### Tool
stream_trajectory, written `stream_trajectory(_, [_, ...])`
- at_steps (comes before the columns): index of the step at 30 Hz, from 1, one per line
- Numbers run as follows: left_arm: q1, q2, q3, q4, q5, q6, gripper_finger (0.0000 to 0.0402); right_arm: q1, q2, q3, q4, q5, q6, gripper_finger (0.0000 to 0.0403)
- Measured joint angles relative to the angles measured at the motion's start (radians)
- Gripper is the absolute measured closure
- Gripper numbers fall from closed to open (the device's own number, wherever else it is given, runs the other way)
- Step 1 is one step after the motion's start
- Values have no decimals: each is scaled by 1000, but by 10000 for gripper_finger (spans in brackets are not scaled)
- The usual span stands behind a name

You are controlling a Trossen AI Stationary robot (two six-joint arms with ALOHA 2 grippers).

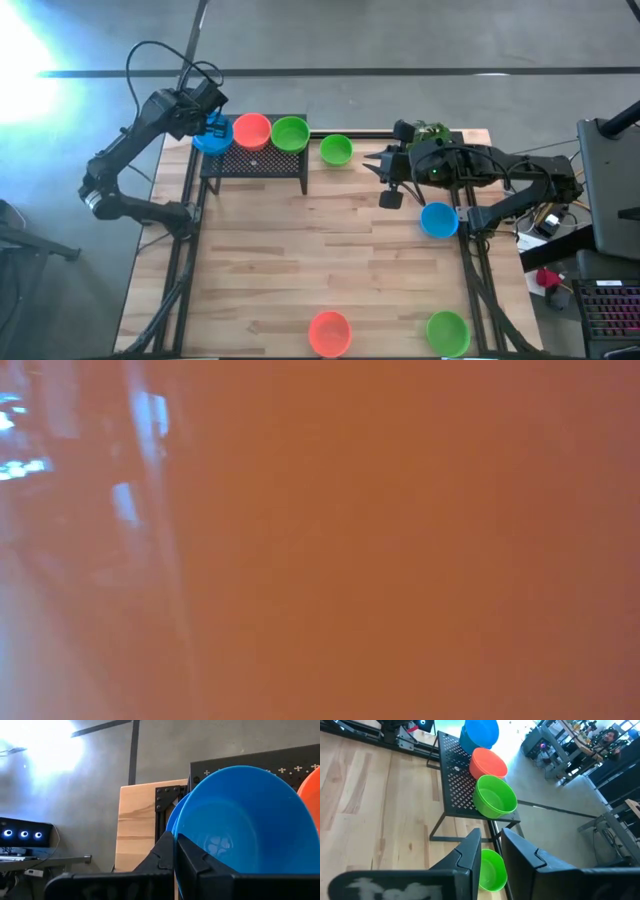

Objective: Pick & Place Mini bowls
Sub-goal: Stack the blue bowl on top of the blue bowl on the shelf

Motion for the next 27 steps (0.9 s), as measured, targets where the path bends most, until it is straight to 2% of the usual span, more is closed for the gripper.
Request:
stream_trajectory(13, [0,0,0,8,-16,27,323,0,0,0,0,0,0,334])
stream_trajectory(21, [-1,0,46,12,-25,50,319,0,0,0,0,0,0,331])
stream_trajectory(27, [-14,-12,102,10,21,101,319,0,0,0,0,0,10,334])
